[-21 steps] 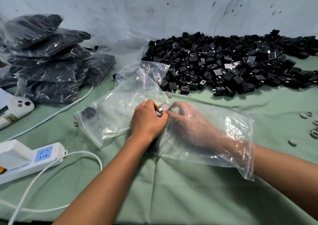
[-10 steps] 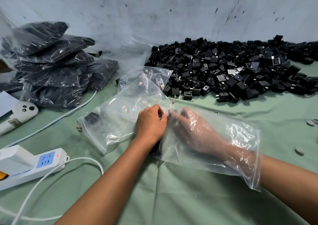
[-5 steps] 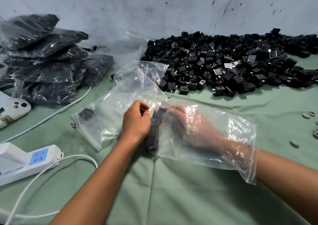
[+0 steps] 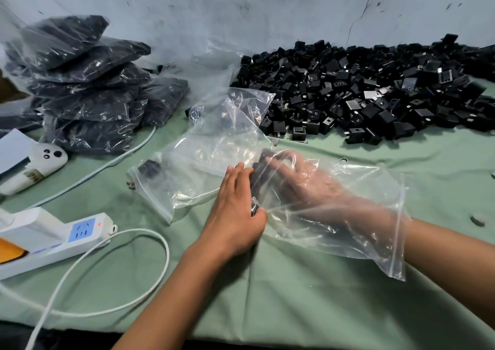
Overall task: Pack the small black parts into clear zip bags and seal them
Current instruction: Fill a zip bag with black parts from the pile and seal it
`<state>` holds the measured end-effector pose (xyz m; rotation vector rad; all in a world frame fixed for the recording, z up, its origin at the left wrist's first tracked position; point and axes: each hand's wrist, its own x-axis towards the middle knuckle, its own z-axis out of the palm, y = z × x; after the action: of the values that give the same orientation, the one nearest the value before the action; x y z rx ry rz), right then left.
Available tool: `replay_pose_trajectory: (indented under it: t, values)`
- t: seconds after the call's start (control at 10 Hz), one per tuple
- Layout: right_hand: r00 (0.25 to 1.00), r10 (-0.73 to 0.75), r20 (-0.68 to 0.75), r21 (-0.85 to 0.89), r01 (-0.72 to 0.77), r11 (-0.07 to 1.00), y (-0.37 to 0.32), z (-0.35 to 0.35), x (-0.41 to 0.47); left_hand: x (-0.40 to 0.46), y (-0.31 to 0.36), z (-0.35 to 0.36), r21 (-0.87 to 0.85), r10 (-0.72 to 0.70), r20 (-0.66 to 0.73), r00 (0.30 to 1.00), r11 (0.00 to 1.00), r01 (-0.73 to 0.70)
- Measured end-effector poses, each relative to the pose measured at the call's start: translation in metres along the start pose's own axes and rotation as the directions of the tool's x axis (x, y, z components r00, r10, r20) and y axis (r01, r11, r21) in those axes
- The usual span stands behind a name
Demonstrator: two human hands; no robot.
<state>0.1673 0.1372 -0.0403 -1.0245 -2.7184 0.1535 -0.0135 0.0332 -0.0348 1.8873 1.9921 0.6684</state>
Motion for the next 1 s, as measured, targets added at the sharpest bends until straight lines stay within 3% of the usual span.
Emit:
replay_pose_trajectory:
  t: [0.1, 0.2, 0.3, 0.4, 0.5, 0.6, 0.7, 0.8, 0.9, 1.0]
  values:
    - [0.974, -0.173, -0.144, -0.072, 0.164, 0.984, 0.003, 0.014, 0.010, -0.002, -0.007, -0.006, 0.150, 0.045, 0.118, 0.992, 0.987, -0.062]
    - [0.980, -0.094, -0.174, 0.366, 0.153, 0.918, -0.001, 0.018, 0.008, -0.002, -0.012, -0.012, 0.285, 0.042, 0.203, 0.978, 0.953, -0.100]
    - [0.958, -0.013, -0.286, 0.499, 0.160, 0.851, -0.002, 0.026, 0.001, 0.000, -0.011, -0.014, 0.259, 0.049, 0.229, 0.972, 0.960, -0.110]
    - [0.923, -0.069, -0.379, 0.609, 0.305, 0.733, -0.009, 0.031, 0.002, 0.010, -0.008, -0.017, 0.097, 0.101, 0.129, 0.986, 0.989, -0.114]
    - [0.879, -0.039, -0.474, 0.682, 0.395, 0.615, -0.034, 0.035, 0.001, 0.034, -0.005, -0.023, -0.043, 0.050, -0.006, 0.999, 0.998, -0.050]
    - [0.875, -0.095, -0.475, 0.608, 0.404, 0.683, -0.030, 0.034, 0.007, 0.057, -0.006, -0.033, -0.562, -0.226, -0.124, 0.966, 0.818, 0.120]
    - [0.963, -0.162, -0.216, 0.389, 0.237, 0.890, -0.005, 0.018, 0.011, 0.071, -0.011, -0.037, -0.845, -0.412, -0.137, 0.901, 0.523, 0.111]
    - [0.936, -0.096, -0.338, 0.314, 0.208, 0.926, 0.004, 0.024, 0.004, 0.076, -0.012, -0.028, -0.817, -0.412, -0.172, 0.895, 0.567, 0.104]
    - [0.995, -0.026, -0.096, 0.176, 0.042, 0.983, 0.018, 0.022, 0.011, 0.074, -0.009, -0.015, -0.734, -0.334, -0.198, 0.921, 0.674, 0.087]
    - [0.997, -0.063, -0.050, 0.130, 0.069, 0.989, 0.024, 0.013, 0.016, 0.071, -0.008, -0.006, -0.566, -0.244, -0.185, 0.952, 0.819, 0.100]
